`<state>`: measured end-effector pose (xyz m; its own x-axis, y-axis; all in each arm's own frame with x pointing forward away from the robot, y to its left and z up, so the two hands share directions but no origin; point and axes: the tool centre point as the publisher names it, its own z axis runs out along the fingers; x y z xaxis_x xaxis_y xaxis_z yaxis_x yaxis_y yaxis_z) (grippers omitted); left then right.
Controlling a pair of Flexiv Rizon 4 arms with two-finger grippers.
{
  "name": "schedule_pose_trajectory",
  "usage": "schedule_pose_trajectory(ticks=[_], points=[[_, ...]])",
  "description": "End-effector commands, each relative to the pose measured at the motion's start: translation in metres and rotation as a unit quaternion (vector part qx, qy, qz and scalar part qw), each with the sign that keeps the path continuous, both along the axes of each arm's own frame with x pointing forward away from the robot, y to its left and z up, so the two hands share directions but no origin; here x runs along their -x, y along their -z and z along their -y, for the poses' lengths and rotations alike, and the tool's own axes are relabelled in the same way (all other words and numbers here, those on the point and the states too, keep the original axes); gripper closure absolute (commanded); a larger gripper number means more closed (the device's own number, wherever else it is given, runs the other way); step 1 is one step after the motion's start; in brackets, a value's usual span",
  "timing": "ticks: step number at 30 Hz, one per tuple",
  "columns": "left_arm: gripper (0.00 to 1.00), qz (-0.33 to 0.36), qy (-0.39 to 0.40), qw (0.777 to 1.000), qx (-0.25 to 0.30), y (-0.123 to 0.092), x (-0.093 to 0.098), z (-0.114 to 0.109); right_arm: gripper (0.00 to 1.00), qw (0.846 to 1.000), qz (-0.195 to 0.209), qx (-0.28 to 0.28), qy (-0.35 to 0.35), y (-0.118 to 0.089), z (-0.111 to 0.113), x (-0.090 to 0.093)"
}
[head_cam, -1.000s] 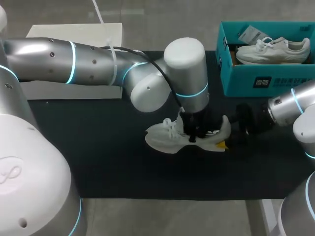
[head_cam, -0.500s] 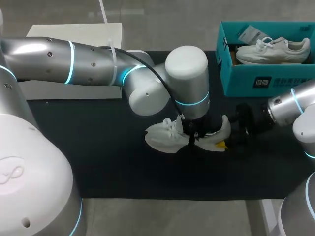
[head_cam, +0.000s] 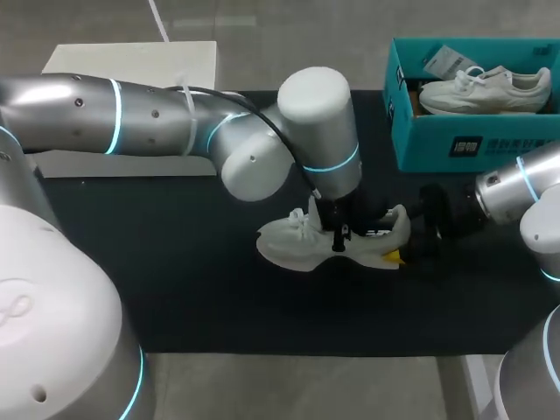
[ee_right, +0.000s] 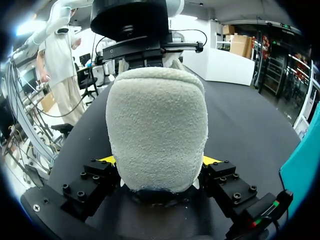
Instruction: Take the shoe out of the shoebox, open the shoe tongue, remove and reinsert the insole, then place the shoe into the shoebox
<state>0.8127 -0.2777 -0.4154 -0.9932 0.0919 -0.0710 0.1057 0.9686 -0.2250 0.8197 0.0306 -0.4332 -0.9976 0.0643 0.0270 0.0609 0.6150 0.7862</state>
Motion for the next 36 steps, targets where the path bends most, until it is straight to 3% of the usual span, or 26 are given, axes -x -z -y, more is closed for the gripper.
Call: schedule_pose_trajectory(ticks=[1, 22, 36], points=[[1.0, -0.015, 0.002, 1.0, 0.024, -0.008, -0.011, -0.011, 1.0, 1.0, 0.0, 0.002, 0.0, 0.005, -0.002, 0.003], [1.0, -0.126, 0.026, 0.983, 0.131, -0.067, -0.005, -0.034, 1.0, 1.0, 0.0, 0.002, 0.0, 0.005, -0.002, 0.003], [1.0, -0.209, 0.05, 0.949, 0.23, -0.096, -0.001, -0.009, 1.0, 1.0, 0.0, 0.002, 0.0, 0.005, -0.002, 0.003]])
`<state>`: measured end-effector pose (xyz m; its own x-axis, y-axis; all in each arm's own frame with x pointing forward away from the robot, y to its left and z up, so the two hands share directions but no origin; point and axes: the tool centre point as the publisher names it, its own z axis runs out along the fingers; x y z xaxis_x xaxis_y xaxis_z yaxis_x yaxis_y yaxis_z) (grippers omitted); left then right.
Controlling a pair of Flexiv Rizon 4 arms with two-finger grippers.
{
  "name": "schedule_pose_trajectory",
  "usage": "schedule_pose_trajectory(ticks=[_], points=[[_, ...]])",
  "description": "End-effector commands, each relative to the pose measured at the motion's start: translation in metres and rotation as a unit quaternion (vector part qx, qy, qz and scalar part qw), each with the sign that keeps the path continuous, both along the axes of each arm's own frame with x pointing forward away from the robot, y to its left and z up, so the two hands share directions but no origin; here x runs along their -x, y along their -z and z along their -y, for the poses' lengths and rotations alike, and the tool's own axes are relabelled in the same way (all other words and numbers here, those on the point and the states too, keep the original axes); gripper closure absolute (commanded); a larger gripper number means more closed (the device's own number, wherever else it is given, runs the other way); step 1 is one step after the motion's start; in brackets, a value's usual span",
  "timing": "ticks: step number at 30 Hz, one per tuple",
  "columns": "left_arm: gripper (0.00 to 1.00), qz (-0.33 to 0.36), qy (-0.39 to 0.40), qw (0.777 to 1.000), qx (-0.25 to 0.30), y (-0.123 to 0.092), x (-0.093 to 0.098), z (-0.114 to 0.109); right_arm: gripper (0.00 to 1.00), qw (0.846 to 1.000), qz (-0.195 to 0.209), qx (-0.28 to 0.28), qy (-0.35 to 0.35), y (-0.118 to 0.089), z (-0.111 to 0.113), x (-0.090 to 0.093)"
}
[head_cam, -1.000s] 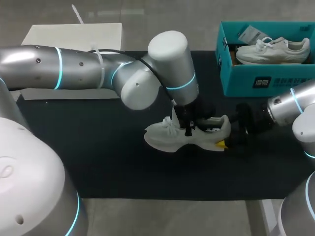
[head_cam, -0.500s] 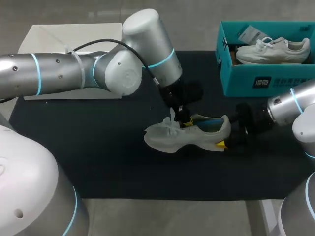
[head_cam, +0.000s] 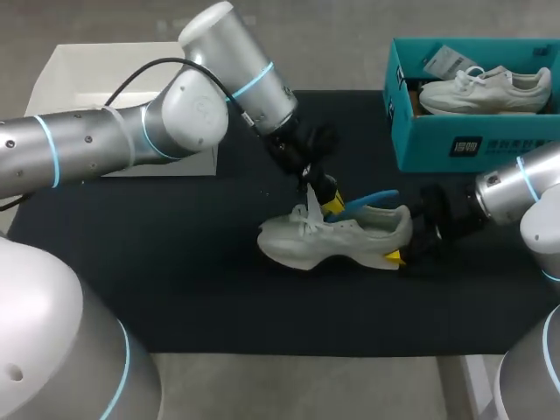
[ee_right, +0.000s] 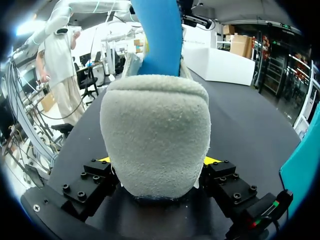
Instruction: Take the shoe out of the shoebox, open the shoe tongue, remove and reinsert the insole, then place the shoe into the shoebox
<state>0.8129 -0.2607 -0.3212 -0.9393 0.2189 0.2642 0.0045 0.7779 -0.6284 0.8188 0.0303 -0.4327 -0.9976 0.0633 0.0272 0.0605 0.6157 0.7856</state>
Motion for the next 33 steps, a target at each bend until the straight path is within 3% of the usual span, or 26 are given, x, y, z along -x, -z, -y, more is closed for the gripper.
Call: schedule_pose_trajectory(ticks=[1, 7, 18, 26, 33], points=[[1.0, -0.011, 0.008, 0.999, 0.029, -0.005, 0.0, 0.011, 1.0, 1.0, 0.0, 0.002, 0.001, 0.006, -0.002, 0.002], [1.0, -0.028, 0.025, 0.998, 0.05, -0.013, 0.003, 0.027, 1.0, 1.0, 0.0, 0.002, 0.001, 0.006, -0.002, 0.002], [1.0, -0.035, 0.057, 0.99, 0.126, -0.062, 0.009, 0.046, 1.0, 1.0, 0.0, 0.002, 0.001, 0.006, -0.002, 0.002], [1.0, -0.016, 0.085, 0.974, 0.207, -0.126, 0.01, 0.058, 1.0, 1.0, 0.0, 0.002, 0.001, 0.006, -0.002, 0.002], [1.0, -0.007, 0.11, 0.955, 0.277, -0.181, 0.026, 0.055, 1.0, 1.0, 0.0, 0.002, 0.001, 0.006, -0.002, 0.002]])
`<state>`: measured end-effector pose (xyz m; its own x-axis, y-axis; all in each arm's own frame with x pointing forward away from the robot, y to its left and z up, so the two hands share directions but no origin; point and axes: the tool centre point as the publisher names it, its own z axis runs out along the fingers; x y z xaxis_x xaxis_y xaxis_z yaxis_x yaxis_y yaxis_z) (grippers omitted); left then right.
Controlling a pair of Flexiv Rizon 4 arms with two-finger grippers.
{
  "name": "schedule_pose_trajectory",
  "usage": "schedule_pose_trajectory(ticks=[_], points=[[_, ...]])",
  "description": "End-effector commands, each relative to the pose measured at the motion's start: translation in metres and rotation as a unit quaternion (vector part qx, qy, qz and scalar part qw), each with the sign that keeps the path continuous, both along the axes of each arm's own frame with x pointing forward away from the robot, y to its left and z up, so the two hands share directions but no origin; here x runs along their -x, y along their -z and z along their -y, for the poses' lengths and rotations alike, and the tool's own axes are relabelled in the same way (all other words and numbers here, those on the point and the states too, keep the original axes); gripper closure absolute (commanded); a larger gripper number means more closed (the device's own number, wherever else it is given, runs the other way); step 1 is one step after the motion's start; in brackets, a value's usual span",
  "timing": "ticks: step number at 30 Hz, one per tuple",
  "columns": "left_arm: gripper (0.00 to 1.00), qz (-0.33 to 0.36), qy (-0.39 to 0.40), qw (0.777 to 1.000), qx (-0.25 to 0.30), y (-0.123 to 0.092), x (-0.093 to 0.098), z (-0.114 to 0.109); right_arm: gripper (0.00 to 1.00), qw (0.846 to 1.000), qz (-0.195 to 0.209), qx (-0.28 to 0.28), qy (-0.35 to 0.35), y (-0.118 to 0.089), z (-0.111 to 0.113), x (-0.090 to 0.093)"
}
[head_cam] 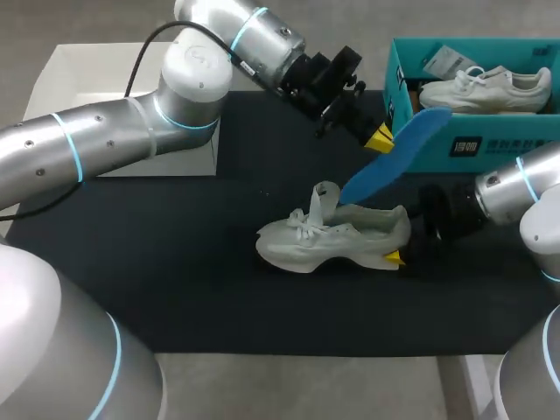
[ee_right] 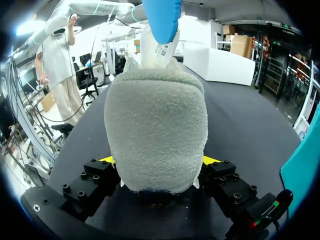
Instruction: Take the shoe out of the shoebox, open the shoe tongue, remove and reinsert the insole, then place the shoe into the shoebox
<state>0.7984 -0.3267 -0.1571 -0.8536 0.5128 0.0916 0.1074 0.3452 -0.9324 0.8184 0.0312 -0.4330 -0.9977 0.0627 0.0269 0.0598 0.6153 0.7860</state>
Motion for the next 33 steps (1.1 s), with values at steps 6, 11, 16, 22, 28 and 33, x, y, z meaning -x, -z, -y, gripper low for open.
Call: schedule_pose_trajectory(ticks=[6, 11, 16, 22, 28, 33], points=[[1.0, 0.008, 0.006, 0.999, 0.037, -0.03, 0.019, -0.015, 1.0, 1.0, 0.0, 0.002, 0.001, 0.005, -0.002, 0.001], [1.0, 0.008, 0.006, 0.999, 0.037, -0.03, 0.019, -0.015, 1.0, 1.0, 0.0, 0.002, 0.001, 0.005, -0.002, 0.001], [1.0, 0.008, 0.006, 0.999, 0.037, -0.03, 0.019, -0.015, 1.0, 1.0, 0.0, 0.002, 0.001, 0.005, -0.002, 0.001], [1.0, 0.008, 0.006, 0.999, 0.037, -0.03, 0.019, -0.015, 1.0, 1.0, 0.0, 0.002, 0.001, 0.005, -0.002, 0.001], [1.0, -0.018, -0.004, 0.999, 0.041, -0.033, 0.02, -0.017, 1.0, 1.0, 0.0, 0.002, 0.001, 0.005, -0.002, 0.001], [1.0, -0.075, -0.028, 0.995, 0.067, -0.057, 0.032, -0.029, 1.0, 1.0, 0.0, 0.002, 0.001, 0.005, -0.002, 0.001]])
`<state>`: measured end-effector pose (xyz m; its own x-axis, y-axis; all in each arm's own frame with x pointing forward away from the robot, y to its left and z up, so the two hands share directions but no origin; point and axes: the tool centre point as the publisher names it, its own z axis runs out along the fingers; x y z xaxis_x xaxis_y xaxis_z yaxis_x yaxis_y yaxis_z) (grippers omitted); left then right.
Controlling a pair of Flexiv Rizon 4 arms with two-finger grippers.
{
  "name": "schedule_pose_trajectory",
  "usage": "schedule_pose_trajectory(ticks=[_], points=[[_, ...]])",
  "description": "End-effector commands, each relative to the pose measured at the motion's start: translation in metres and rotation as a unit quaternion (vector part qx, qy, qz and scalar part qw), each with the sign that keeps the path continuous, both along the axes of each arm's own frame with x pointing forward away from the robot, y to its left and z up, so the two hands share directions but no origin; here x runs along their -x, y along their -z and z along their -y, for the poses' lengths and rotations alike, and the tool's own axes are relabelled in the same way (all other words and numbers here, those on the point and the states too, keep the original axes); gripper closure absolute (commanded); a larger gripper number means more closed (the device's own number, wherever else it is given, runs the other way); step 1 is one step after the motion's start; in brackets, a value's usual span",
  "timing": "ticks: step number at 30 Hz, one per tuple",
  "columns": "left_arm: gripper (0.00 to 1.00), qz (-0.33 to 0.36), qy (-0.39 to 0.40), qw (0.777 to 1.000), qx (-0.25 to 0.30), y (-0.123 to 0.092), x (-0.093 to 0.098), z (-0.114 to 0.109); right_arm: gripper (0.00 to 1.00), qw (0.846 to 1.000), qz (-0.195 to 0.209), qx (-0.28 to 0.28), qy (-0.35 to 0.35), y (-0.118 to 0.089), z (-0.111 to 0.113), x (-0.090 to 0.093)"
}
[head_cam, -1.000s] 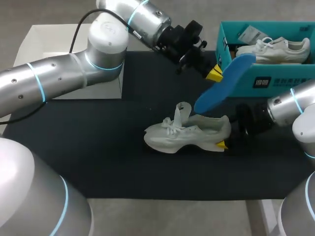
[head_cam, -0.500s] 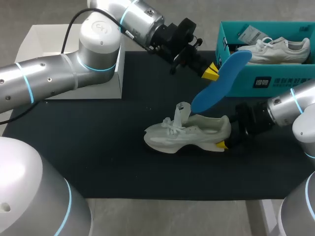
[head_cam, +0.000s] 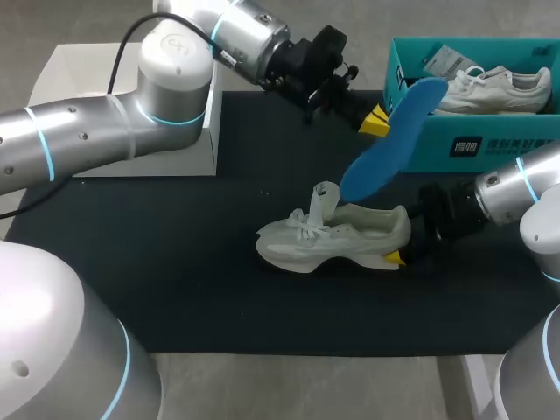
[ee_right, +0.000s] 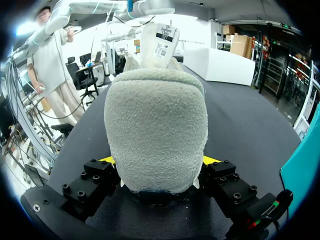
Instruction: Take the shoe out of the shoebox, open the shoe tongue, remove and reinsert the insole, then place the shoe into the shoebox
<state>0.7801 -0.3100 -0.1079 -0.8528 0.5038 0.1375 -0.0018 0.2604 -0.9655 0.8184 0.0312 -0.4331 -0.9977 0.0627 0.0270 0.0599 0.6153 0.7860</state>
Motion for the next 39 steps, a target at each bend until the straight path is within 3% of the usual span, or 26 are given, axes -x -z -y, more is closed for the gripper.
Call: schedule_pose_trajectory(ticks=[1, 13, 21, 32, 39], points=[[1.0, -0.036, -0.018, 0.999, 0.031, -0.015, 0.018, -0.015, 1.0, 1.0, 0.0, 0.002, 0.001, 0.005, -0.002, 0.001], [1.0, -0.18, -0.058, 0.975, 0.117, -0.092, 0.056, -0.042, 1.0, 1.0, 0.0, 0.002, 0.001, 0.005, -0.002, 0.001], [1.0, -0.231, -0.045, 0.963, 0.13, -0.103, 0.076, -0.062, 1.0, 1.0, 0.0, 0.002, 0.001, 0.005, -0.002, 0.001], [1.0, -0.36, -0.036, 0.916, 0.172, -0.124, 0.103, -0.082, 1.0, 1.0, 0.0, 0.002, 0.001, 0.005, -0.002, 0.001], [1.0, -0.344, -0.018, 0.922, 0.179, -0.135, 0.126, -0.09, 1.0, 1.0, 0.0, 0.002, 0.001, 0.005, -0.002, 0.001]])
